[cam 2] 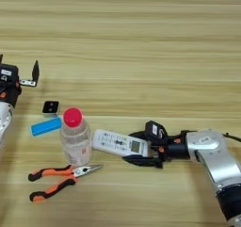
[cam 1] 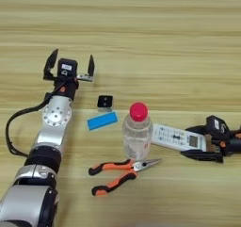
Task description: Move the objects on the table
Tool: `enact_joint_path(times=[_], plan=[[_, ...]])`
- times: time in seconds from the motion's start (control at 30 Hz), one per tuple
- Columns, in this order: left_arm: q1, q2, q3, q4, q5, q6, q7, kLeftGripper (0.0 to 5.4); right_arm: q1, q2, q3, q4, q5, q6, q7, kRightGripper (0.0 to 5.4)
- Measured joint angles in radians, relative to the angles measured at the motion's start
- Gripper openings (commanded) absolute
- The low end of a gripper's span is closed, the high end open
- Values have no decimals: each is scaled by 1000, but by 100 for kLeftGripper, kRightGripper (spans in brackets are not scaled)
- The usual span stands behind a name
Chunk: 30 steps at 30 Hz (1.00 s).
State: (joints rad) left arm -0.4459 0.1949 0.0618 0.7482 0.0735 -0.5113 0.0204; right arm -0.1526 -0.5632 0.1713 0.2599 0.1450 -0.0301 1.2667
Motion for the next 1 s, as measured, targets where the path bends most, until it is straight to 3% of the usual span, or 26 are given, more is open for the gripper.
enact_joint_path(times=[0.6,0.73,1.0], plan=[[-5,0,0,14,0,-7,0,540,-32,-4,1,12,10,-5,-26,503],[-6,0,0,20,0,-7,0,540,-49,3,-44,-26,71,0,-41,538],[-8,1,0,23,0,-8,0,540,-89,70,-112,-119,240,82,-88,538]])
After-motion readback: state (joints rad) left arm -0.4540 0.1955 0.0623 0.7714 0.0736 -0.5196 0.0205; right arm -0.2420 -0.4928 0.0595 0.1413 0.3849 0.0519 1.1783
